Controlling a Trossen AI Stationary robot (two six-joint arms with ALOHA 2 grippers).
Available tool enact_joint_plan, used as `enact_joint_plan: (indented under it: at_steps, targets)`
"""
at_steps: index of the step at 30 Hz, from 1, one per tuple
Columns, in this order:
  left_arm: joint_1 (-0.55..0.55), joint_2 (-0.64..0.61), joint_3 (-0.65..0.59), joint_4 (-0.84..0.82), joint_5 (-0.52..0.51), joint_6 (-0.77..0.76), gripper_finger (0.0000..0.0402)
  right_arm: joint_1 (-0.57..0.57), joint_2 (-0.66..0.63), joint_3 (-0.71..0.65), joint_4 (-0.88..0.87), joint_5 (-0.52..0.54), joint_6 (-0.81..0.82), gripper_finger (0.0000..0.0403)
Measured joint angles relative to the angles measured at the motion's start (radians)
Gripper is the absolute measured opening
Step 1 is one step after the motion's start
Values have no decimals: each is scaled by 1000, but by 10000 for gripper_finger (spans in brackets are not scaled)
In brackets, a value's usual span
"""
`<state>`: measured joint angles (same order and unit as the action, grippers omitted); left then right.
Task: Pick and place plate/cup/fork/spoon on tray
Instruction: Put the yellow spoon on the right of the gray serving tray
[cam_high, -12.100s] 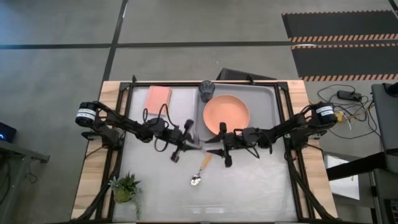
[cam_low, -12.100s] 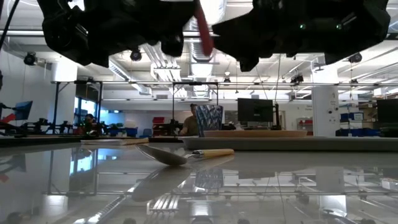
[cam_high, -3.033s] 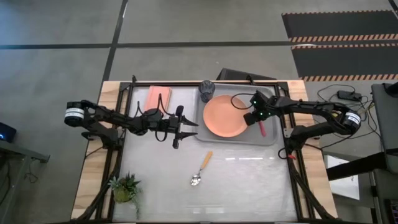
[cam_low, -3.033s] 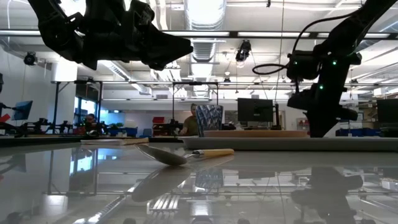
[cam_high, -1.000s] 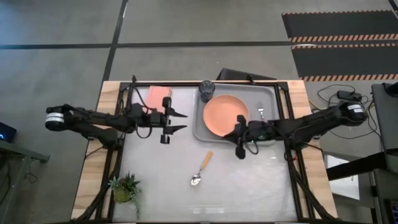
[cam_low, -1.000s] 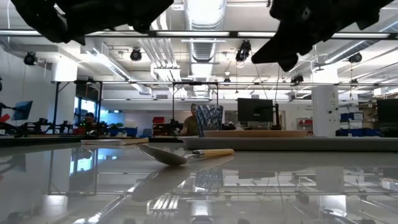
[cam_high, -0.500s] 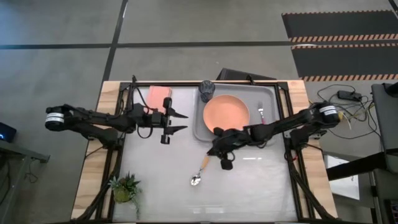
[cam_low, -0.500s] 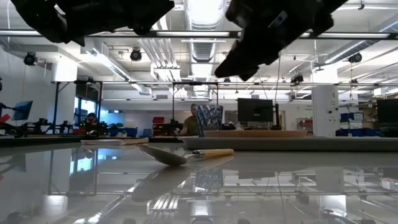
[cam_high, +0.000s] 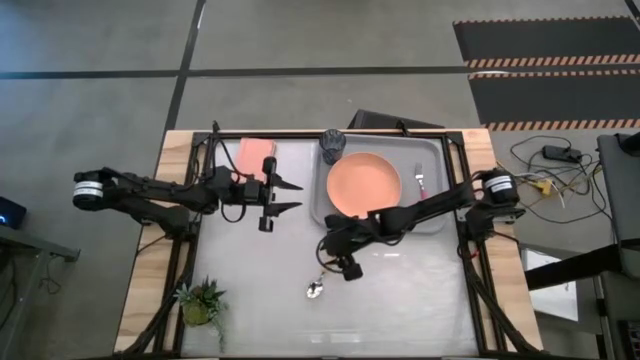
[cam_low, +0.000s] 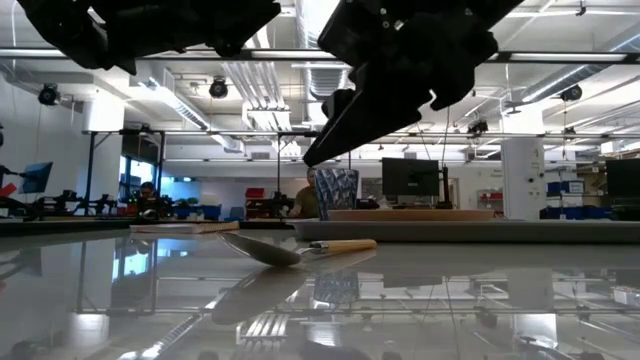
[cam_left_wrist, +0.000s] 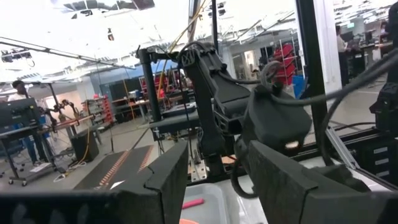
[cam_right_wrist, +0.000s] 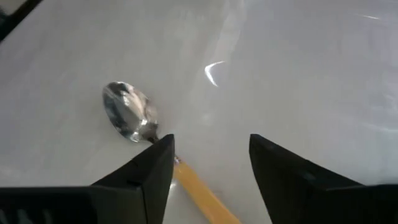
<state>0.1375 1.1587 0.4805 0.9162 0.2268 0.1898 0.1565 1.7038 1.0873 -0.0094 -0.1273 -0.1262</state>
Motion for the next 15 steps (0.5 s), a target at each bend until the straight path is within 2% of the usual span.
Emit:
enact_joint_plan:
  at_steps: [4, 11, 15]
  targets:
    - [0, 0, 0, -10, 0, 0, 153, 4, 37, 37, -13, -64, -30, 202]
    - [0, 0, 0, -14, 0, 0, 153, 20, 97, 64, -21, -67, -76, 188]
    - [0, 0, 0, -15, 0, 0, 153, 22, 119, 64, -16, -117, -72, 182]
